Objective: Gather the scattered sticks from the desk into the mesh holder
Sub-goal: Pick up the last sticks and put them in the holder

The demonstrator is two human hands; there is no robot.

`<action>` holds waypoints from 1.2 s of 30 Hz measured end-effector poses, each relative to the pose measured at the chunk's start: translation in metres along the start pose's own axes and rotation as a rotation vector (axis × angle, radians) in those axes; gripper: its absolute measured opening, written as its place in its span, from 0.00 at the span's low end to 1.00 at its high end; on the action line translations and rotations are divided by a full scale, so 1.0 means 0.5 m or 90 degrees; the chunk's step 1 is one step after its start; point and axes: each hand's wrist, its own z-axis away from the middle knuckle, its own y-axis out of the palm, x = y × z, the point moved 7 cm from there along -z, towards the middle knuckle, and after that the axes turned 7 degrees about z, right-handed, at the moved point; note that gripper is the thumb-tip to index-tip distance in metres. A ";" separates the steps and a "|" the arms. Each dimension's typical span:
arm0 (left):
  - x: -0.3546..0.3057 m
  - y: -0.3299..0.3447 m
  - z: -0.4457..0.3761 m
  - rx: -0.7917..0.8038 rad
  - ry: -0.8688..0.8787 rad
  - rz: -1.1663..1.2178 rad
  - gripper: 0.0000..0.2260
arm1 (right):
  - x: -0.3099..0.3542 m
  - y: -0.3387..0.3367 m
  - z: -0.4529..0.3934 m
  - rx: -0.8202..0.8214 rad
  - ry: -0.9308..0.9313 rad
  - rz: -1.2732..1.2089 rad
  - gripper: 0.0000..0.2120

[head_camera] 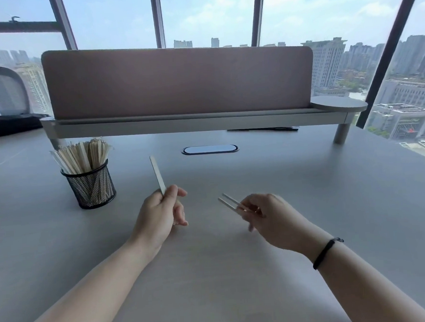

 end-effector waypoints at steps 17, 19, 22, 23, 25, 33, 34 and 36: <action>-0.053 0.007 0.027 0.023 0.020 0.130 0.26 | 0.086 -0.041 -0.028 -0.107 0.055 -0.843 0.26; -0.055 0.007 0.030 0.026 0.033 0.132 0.25 | 0.094 -0.041 -0.033 -0.115 0.049 -0.852 0.26; -0.054 0.005 0.033 0.016 0.044 0.134 0.25 | 0.092 0.000 -0.037 -0.102 0.072 -0.782 0.25; -0.055 0.003 0.033 0.007 0.045 0.131 0.26 | 0.090 0.011 -0.037 -0.096 0.081 -0.767 0.25; -0.057 0.001 0.031 -0.005 0.049 0.129 0.27 | 0.092 0.020 -0.036 -0.076 0.085 -0.767 0.26; -0.070 -0.012 0.028 0.003 0.013 0.200 0.27 | 0.125 0.047 -0.044 0.038 0.120 -0.801 0.34; -0.073 -0.016 0.026 0.003 0.003 0.219 0.27 | 0.131 0.052 -0.048 0.049 0.122 -0.819 0.33; -0.085 -0.028 0.020 0.006 -0.017 0.256 0.28 | 0.142 0.063 -0.056 0.066 0.128 -0.850 0.30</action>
